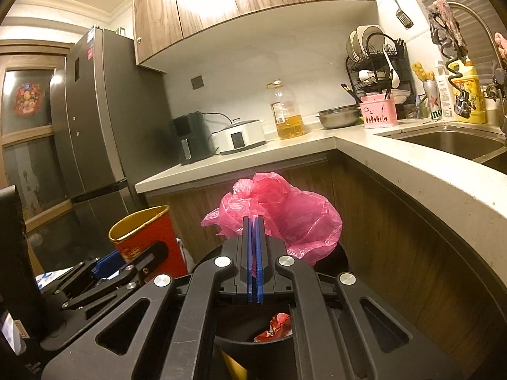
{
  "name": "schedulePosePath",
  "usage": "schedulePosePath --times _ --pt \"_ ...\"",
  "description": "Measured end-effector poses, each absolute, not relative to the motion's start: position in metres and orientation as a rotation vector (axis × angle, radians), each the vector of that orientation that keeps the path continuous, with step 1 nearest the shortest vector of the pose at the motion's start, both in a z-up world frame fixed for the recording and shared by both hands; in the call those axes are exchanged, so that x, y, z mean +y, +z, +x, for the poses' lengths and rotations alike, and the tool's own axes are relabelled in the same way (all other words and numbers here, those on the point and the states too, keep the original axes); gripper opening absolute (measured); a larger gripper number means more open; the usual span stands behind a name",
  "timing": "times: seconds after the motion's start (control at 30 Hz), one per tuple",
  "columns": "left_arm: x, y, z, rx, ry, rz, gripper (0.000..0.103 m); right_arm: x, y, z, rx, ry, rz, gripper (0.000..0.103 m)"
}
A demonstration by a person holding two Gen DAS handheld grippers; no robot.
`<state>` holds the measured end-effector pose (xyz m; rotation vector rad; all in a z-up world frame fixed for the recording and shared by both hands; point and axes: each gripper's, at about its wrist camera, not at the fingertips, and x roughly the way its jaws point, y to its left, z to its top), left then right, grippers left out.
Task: Collect trash
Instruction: 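Carry the red cup and pink bag over the black bin, then open both grippers to drop the cup and bag into the bin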
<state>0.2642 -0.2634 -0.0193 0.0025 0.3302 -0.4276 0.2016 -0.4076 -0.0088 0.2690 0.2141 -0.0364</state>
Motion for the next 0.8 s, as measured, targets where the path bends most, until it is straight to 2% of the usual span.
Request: schedulePosePath --times 0.43,0.6,0.67,0.73,0.8 --pt "-0.274 -0.036 0.284 0.365 -0.498 0.007 0.053 -0.419 -0.020 0.221 0.242 -0.019 0.289 0.003" --pt "-0.276 -0.042 0.290 0.387 -0.500 0.011 0.056 -0.423 -0.023 0.226 0.256 -0.026 0.297 0.014" --pt "-0.275 -0.044 0.292 0.399 -0.497 0.011 0.059 -0.425 -0.024 0.227 0.261 -0.031 0.302 0.023" --pt "-0.275 -0.045 0.294 0.404 -0.495 0.012 0.066 -0.426 -0.024 0.226 0.261 -0.037 0.306 0.024" --pt "-0.274 -0.045 0.293 0.401 -0.493 0.014 0.067 -0.428 -0.025 0.225 0.265 -0.046 0.311 0.025"
